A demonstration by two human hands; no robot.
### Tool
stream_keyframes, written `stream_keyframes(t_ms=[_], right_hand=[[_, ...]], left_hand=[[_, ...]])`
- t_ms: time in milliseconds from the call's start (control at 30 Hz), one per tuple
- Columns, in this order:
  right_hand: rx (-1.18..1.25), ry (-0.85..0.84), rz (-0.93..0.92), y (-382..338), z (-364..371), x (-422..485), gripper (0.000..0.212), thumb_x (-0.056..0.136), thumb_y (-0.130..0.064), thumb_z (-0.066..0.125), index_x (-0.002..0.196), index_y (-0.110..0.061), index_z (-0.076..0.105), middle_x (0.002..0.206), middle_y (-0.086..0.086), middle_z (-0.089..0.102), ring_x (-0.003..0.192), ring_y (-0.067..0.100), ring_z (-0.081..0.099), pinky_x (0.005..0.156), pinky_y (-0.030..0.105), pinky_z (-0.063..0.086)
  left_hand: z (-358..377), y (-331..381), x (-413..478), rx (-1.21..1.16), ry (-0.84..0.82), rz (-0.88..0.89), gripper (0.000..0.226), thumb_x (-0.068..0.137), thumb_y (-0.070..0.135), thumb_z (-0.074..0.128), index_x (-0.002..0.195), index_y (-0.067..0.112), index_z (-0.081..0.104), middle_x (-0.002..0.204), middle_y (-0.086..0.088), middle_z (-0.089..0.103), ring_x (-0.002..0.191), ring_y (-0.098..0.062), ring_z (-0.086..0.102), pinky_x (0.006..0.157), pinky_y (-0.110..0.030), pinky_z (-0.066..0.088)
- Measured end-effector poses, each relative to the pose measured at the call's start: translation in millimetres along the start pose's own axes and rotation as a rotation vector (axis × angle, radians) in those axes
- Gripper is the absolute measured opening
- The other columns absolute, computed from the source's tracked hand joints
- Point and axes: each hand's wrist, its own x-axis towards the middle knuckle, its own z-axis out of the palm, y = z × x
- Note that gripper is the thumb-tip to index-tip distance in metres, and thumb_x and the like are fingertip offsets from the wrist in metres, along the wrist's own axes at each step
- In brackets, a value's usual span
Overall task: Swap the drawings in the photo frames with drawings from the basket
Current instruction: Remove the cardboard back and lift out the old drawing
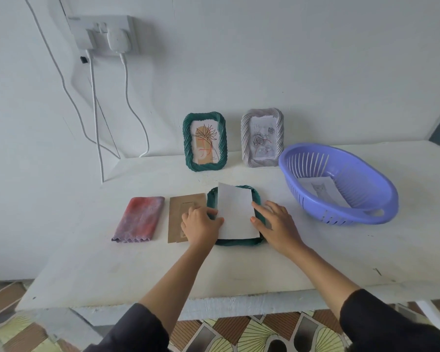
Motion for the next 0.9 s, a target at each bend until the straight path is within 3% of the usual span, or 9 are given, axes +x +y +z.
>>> stream_keyframes(t_ms=[67, 133, 200, 267, 367, 467, 567, 767, 900], right_hand=[[-0.011, 0.164, -0.111, -12, -14, -5, 0.042, 0.088, -0.026, 0.059, 0.129, -0.019, 0.054, 0.135, 0.013, 0.05, 0.123, 0.03, 0.047, 0.1, 0.036, 0.038], [-0.093, 0.45, -0.195, -20, -39, -4, 0.041, 0.078, -0.013, 0.069, 0.118, -0.011, 0.063, 0.121, 0.017, 0.06, 0.106, 0.034, 0.059, 0.089, 0.041, 0.047], [-0.21, 0.557, -0.136, -19, -72, -1, 0.045, 0.072, -0.009, 0.071, 0.117, -0.01, 0.063, 0.113, 0.018, 0.063, 0.098, 0.038, 0.061, 0.082, 0.043, 0.049], [-0.325, 0.339, 0.063, -8, -103, 0, 0.052, 0.075, -0.018, 0.068, 0.125, -0.014, 0.056, 0.112, 0.013, 0.062, 0.101, 0.037, 0.059, 0.083, 0.042, 0.046], [-0.215, -0.017, 0.313, 7, -125, -7, 0.05, 0.082, -0.032, 0.062, 0.128, -0.019, 0.049, 0.119, 0.005, 0.061, 0.11, 0.03, 0.056, 0.088, 0.04, 0.047], [-0.206, -0.012, 0.285, 13, -129, -10, 0.037, 0.086, -0.035, 0.057, 0.114, -0.011, 0.059, 0.114, 0.007, 0.066, 0.11, 0.028, 0.058, 0.088, 0.041, 0.049], [-0.17, 0.031, 0.269, 21, -138, -13, 0.031, 0.085, -0.033, 0.059, 0.107, -0.013, 0.064, 0.108, 0.008, 0.069, 0.105, 0.028, 0.061, 0.09, 0.041, 0.049], [-0.017, -0.017, 0.235, 34, -158, -17, 0.035, 0.083, -0.032, 0.063, 0.117, -0.024, 0.063, 0.118, 0.001, 0.067, 0.11, 0.018, 0.062, 0.096, 0.037, 0.046], [-0.061, -0.053, 0.176, 39, -159, -18, 0.044, 0.084, -0.034, 0.062, 0.126, -0.025, 0.056, 0.122, 0.002, 0.065, 0.116, 0.017, 0.058, 0.097, 0.033, 0.044]], left_hand=[[-2, 4, 3, -0.054, 0.004, -0.007, 0.021, 0.082, 0.031, 0.065, 0.1, 0.021, 0.07, 0.115, -0.003, 0.06, 0.113, -0.028, 0.047, 0.098, -0.037, 0.039], [-6, 11, 7, -0.224, -0.022, 0.004, 0.017, 0.083, 0.028, 0.064, 0.094, 0.016, 0.07, 0.102, -0.005, 0.067, 0.099, -0.026, 0.058, 0.085, -0.035, 0.049], [-10, 21, 9, -0.408, -0.07, 0.017, 0.012, 0.084, 0.022, 0.062, 0.087, 0.011, 0.066, 0.088, -0.003, 0.067, 0.086, -0.022, 0.061, 0.073, -0.029, 0.047], [-11, 32, 12, -0.492, -0.113, 0.021, 0.008, 0.084, 0.018, 0.062, 0.08, 0.012, 0.061, 0.083, -0.002, 0.064, 0.077, -0.021, 0.058, 0.07, -0.031, 0.048], [-1, 49, 13, -0.594, -0.229, -0.026, 0.009, 0.084, 0.009, 0.06, 0.077, 0.012, 0.056, 0.087, -0.009, 0.063, 0.078, -0.028, 0.06, 0.077, -0.044, 0.056], [17, 63, 9, -0.639, -0.343, -0.061, 0.015, 0.084, 0.001, 0.058, 0.097, 0.008, 0.055, 0.093, -0.012, 0.061, 0.075, -0.027, 0.062, 0.065, -0.039, 0.057], [40, 76, 5, -0.547, -0.402, -0.049, 0.03, 0.082, 0.003, 0.059, 0.111, 0.007, 0.053, 0.083, -0.009, 0.061, 0.062, -0.02, 0.057, 0.063, -0.036, 0.054], [77, 100, 6, -0.39, -0.427, 0.005, 0.035, 0.081, 0.003, 0.06, 0.115, 0.002, 0.053, 0.078, -0.009, 0.06, 0.049, -0.013, 0.05, 0.044, -0.02, 0.046], [95, 115, 6, -0.318, -0.433, 0.032, 0.037, 0.079, 0.006, 0.063, 0.114, 0.004, 0.052, 0.081, -0.01, 0.061, 0.05, -0.014, 0.052, 0.056, -0.025, 0.049]])
